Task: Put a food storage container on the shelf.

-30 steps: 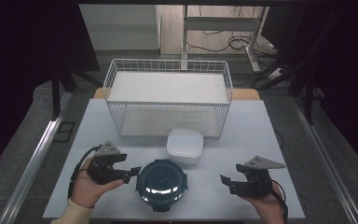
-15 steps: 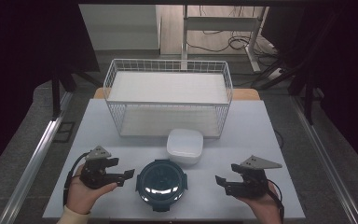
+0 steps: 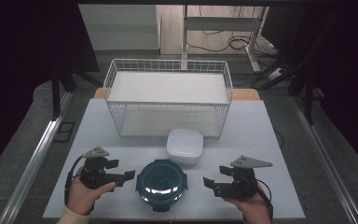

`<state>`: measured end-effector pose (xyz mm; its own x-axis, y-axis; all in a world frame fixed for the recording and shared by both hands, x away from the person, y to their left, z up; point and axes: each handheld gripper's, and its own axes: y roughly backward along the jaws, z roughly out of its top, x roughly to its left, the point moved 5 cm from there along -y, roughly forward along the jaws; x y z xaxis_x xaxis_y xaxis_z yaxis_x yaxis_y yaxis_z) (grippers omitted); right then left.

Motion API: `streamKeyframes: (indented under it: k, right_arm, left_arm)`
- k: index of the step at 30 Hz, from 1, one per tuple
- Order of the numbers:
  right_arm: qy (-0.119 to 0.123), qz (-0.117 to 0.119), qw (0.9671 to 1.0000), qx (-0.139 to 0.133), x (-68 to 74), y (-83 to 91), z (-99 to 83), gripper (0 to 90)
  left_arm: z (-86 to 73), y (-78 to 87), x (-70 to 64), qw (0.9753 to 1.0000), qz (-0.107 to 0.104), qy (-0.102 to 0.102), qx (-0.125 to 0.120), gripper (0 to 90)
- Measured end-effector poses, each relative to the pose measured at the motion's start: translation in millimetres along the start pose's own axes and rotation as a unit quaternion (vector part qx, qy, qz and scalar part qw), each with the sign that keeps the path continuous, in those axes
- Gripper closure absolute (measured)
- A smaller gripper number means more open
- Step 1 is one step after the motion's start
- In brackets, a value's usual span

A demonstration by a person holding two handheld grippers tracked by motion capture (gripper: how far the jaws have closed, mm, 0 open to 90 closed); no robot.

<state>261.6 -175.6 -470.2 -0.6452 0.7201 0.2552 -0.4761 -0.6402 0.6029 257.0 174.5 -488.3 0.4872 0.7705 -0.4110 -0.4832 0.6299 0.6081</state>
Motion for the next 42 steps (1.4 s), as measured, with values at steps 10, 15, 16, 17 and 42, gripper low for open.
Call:
streamKeyframes:
  k: [10, 15, 16, 17, 42]
  right_arm:
    - [-0.007, 0.037, 0.9988, 0.029, 18.2, -33.4, 6.8, 16.5]
    - [-0.029, 0.057, 0.9969, 0.044, 23.6, -50.9, 11.4, 15.1]
    - [-0.038, 0.062, 0.9963, 0.046, 24.7, -53.8, 11.9, 15.1]
    - [-0.044, 0.066, 0.9958, 0.047, 25.3, -56.5, 11.9, 15.1]
    - [-0.102, 0.101, 0.9856, 0.089, 35.0, -90.9, -12.6, 12.5]
  left_arm:
    - [-2.2, -9.0, -3.6, 0.9996, -0.014, 0.019, 0.013, 12.7]
    - [-6.5, -14.3, -4.0, 0.9989, -0.031, 0.033, 0.016, 12.6]
    - [-7.3, -16.0, -4.1, 0.9988, -0.029, 0.034, 0.018, 12.6]
    - [-8.4, -17.9, -3.6, 0.9989, -0.026, 0.033, 0.021, 12.6]
    - [-30.2, -50.3, -5.5, 0.9917, -0.072, 0.082, 0.068, 11.5]
